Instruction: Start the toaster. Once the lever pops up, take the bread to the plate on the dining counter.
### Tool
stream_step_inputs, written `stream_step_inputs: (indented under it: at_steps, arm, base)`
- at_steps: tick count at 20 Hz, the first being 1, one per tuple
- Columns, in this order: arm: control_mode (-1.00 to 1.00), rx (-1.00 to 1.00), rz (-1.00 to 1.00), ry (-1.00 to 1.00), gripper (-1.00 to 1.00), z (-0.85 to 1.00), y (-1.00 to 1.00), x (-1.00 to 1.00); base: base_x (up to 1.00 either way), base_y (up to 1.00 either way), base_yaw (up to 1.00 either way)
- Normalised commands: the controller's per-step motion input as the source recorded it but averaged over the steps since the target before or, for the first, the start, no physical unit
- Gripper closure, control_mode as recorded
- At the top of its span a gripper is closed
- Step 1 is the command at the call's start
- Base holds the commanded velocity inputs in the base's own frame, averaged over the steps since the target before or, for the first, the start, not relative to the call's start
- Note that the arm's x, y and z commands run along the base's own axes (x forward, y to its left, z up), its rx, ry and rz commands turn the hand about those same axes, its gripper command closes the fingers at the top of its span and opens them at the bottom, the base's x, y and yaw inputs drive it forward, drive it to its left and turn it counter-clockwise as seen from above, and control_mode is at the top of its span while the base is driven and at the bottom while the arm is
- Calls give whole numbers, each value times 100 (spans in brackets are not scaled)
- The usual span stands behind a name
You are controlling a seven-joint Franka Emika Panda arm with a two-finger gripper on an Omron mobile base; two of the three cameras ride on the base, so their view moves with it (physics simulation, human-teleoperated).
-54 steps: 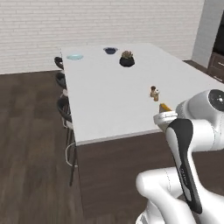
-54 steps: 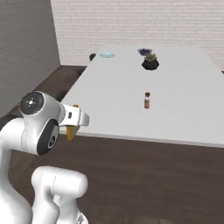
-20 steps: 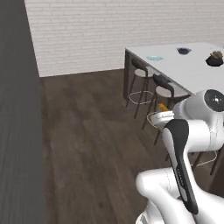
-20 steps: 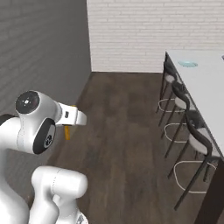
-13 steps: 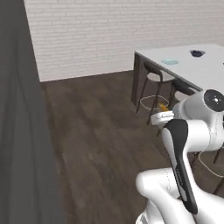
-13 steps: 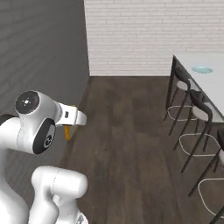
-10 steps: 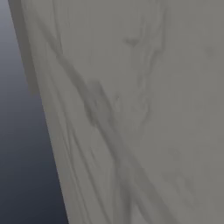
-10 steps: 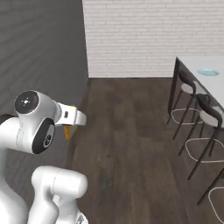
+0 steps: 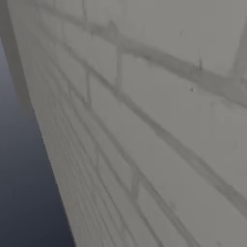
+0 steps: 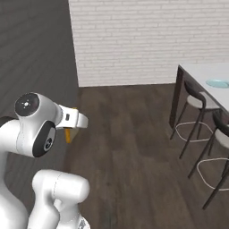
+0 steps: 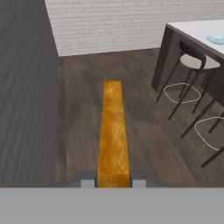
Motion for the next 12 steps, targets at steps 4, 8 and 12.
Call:
stream_step_inputs:
  at_steps: [4,8,12]
  arm:
    - [100,0,0,0,100,0,0,0]
    - [100,0,0,0,100,0,0,0]
    - [100,0,0,0,100,0,0,0]
  base:
    - [100,53,-19]
    - [100,49,-17]
    - [100,47,-17]
